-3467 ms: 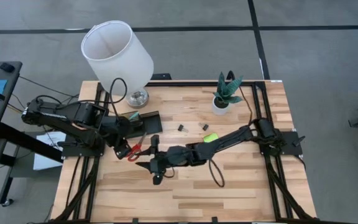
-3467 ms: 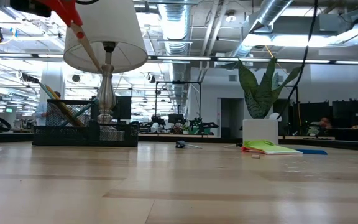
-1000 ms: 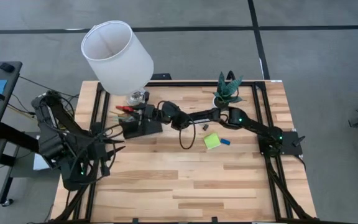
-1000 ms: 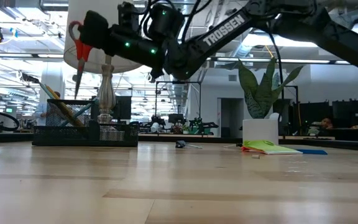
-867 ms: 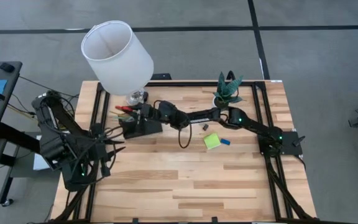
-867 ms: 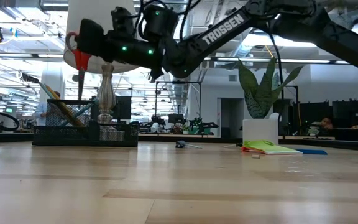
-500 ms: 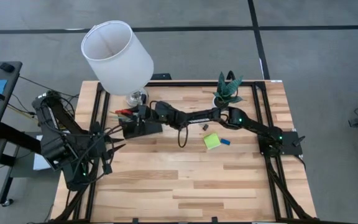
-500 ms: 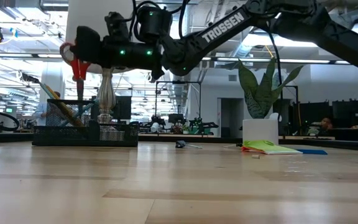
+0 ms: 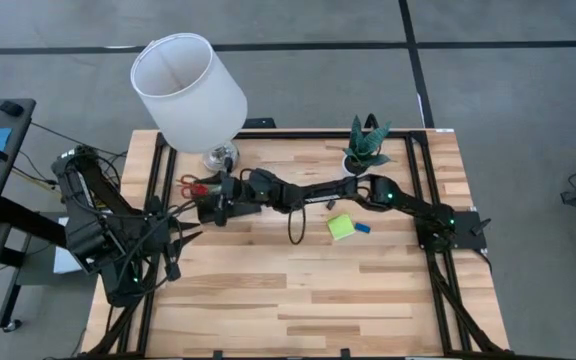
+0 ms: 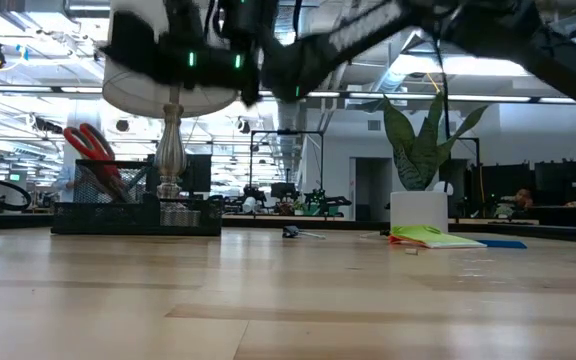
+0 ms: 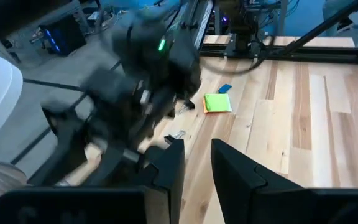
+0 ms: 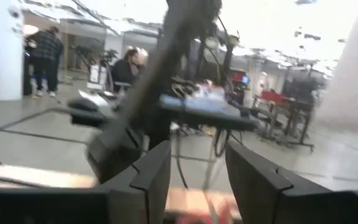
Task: Pick and place office supplies into organizer
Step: Put the green sticky notes into the black desk organizer
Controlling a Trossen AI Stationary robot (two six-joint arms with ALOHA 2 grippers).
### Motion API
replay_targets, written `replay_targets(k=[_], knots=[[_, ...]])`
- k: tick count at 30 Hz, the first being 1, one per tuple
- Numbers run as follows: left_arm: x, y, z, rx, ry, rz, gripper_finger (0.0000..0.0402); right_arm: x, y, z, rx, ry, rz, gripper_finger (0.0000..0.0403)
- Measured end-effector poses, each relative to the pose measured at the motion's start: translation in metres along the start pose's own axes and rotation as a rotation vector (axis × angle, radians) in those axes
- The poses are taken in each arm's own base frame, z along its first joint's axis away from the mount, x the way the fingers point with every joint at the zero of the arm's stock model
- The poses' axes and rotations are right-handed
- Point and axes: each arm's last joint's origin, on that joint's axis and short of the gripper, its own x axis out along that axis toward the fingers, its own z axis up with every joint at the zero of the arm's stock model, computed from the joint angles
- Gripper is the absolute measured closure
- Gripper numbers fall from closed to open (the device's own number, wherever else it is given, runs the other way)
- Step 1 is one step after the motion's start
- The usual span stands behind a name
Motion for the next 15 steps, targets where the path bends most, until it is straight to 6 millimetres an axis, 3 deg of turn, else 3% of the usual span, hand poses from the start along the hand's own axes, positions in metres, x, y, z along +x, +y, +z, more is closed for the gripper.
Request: replay_targets(k=[4, 7, 12, 15], knots=[[0.0, 0.0, 0.0, -0.035, 0.0, 0.0, 0.0329, -0.002, 0.01, 0.049, 0.0, 0.024, 0.045, 0.0245], [0.0, 0.0, 0.0, -0.037, -0.001, 0.0, 0.0329, -0.012, 0.022, 0.077, -0.074, 0.218, 0.134, 0.0248], [0.0, 0.001, 0.001, -0.026, -0.046, 0.021, 0.0329, -0.058, 0.044, 0.125, -0.133, 0.618, 0.336, 0.0263], [0.002, 0.002, 0.003, -0.035, -0.088, 0.049, 0.0329, -0.088, 0.053, 0.142, -0.109, 0.833, 0.415, 0.0274]])
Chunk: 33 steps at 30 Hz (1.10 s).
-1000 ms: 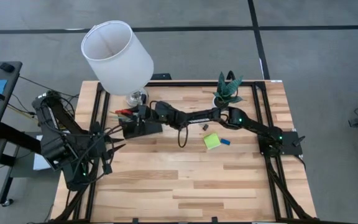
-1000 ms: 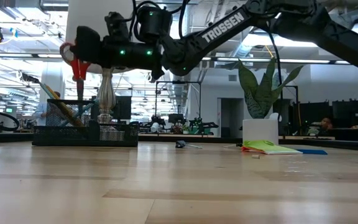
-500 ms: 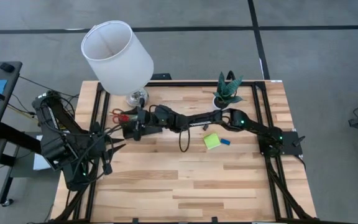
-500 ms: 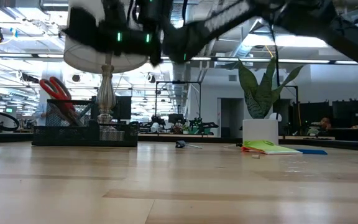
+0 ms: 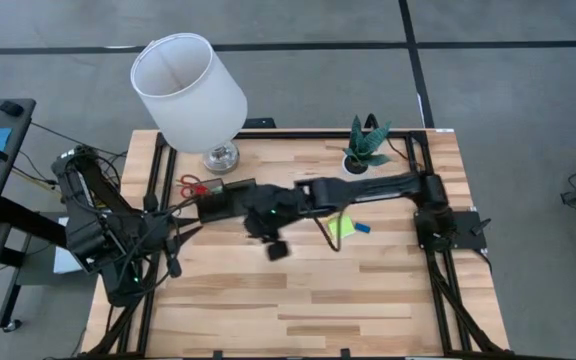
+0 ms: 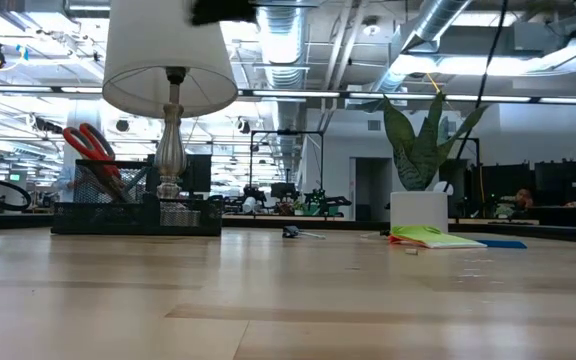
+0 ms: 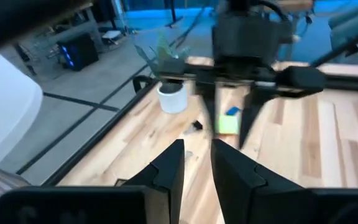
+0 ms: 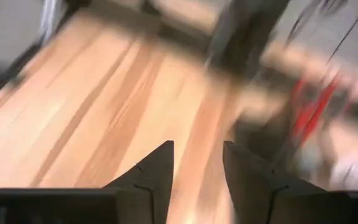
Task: Pick and place office supplies into organizer
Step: Put the green sticky notes into the black desk organizer
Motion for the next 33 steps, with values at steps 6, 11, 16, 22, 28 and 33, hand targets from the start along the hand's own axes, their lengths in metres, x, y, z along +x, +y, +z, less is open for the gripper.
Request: replay_targets(k=[6, 11, 16, 22, 28, 33], knots=[[0.011, 0.003, 0.003, -0.065, 0.006, 0.061, 0.0329, -0.063, 0.013, -0.014, 0.029, 0.248, 0.089, 0.0288], [0.025, 0.005, 0.007, -0.139, 0.06, 0.105, 0.0329, -0.109, -0.002, -0.035, 0.219, 0.348, 0.052, 0.029], [0.042, 0.003, 0.009, -0.193, 0.103, 0.154, 0.0329, -0.124, 0.004, -0.077, 0.292, 0.319, 0.02, 0.029], [0.059, -0.006, 0.003, -0.113, 0.175, 0.199, 0.0329, -0.103, 0.039, -0.151, 0.298, 0.264, 0.016, 0.029], [0.072, -0.015, -0.003, -0.022, 0.232, 0.225, 0.0329, -0.073, 0.066, -0.2, 0.278, 0.319, 0.052, 0.029], [0.081, -0.021, -0.008, 0.001, 0.273, 0.241, 0.0329, -0.055, 0.069, -0.213, 0.15, 0.418, 0.064, 0.029]])
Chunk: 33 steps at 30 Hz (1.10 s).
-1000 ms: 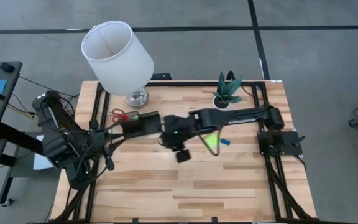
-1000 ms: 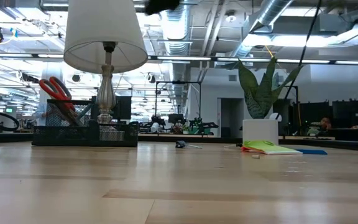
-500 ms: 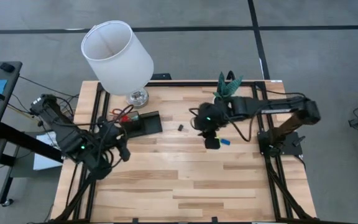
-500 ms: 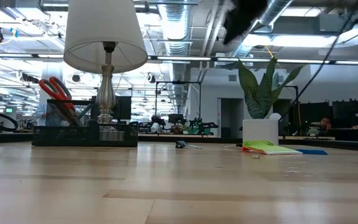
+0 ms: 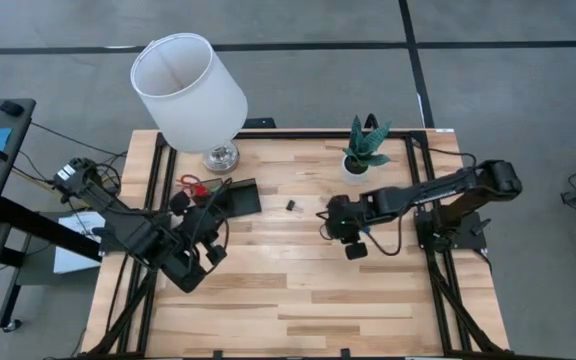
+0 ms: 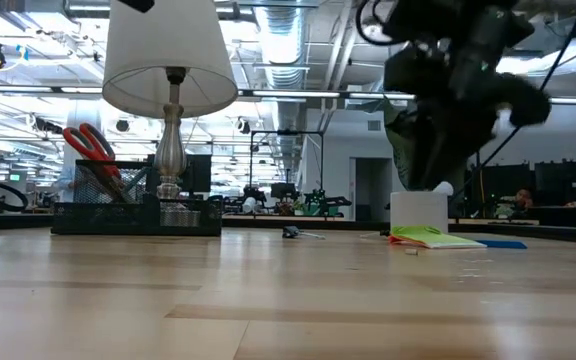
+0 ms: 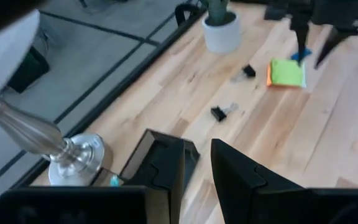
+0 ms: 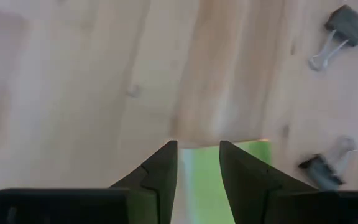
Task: Pick and place office supplies into organizer
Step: Put the green sticky notes into the black desk organizer
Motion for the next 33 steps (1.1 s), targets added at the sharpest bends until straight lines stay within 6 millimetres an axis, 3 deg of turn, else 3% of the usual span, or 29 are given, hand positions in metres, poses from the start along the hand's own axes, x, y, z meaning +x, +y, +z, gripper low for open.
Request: replay_targets(k=[4, 10, 17, 23, 28, 33], knots=[[0.004, -0.005, -0.003, 0.013, 0.048, -0.006, 0.0329, 0.019, -0.012, -0.001, -0.046, 0.05, -0.09, 0.029], [0.007, -0.011, -0.007, 0.035, 0.087, -0.009, 0.0329, 0.052, -0.027, -0.014, 0.001, 0.181, -0.075, 0.029], [0.007, -0.012, -0.007, 0.03, 0.095, -0.017, 0.0329, 0.067, -0.04, -0.017, -0.005, 0.203, -0.078, 0.029], [0.007, -0.012, -0.007, 0.032, 0.095, -0.018, 0.0329, 0.049, -0.04, -0.014, -0.01, 0.182, -0.095, 0.029], [0.007, -0.012, -0.007, 0.054, 0.094, -0.02, 0.0329, 0.014, -0.047, 0.004, -0.001, 0.032, -0.154, 0.029], [0.007, -0.012, -0.006, 0.052, 0.093, -0.022, 0.0329, 0.01, -0.056, 0.002, 0.026, 0.014, -0.171, 0.029]])
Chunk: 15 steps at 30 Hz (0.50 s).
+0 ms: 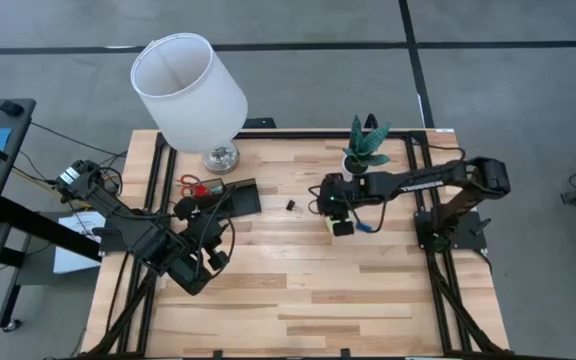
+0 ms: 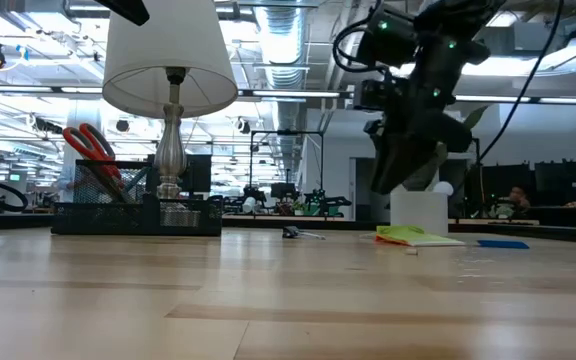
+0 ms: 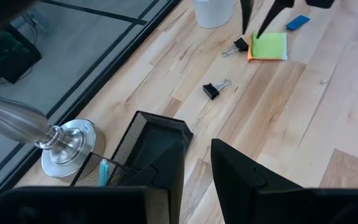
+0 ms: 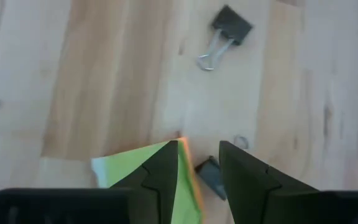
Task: Pick and place office supplies into organizer
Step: Put the green sticky notes into the black desk organizer
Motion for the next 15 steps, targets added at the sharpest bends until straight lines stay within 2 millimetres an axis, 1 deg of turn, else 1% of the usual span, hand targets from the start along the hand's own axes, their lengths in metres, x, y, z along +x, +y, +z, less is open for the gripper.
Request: replay_targets(k=[2, 9, 15], knots=[[0.0, 0.0, 0.0, 0.0, 0.009, -0.005, 0.0329, 0.008, -0.002, -0.002, -0.011, 0.021, 0.015, 0.029], [0.0, 0.0, -0.001, 0.0, 0.024, -0.013, 0.0329, 0.046, 0.002, -0.01, -0.068, 0.119, 0.072, 0.029], [0.0, 0.0, -0.001, 0.0, 0.024, -0.013, 0.0329, 0.059, -0.004, -0.012, -0.043, 0.136, 0.074, 0.029]])
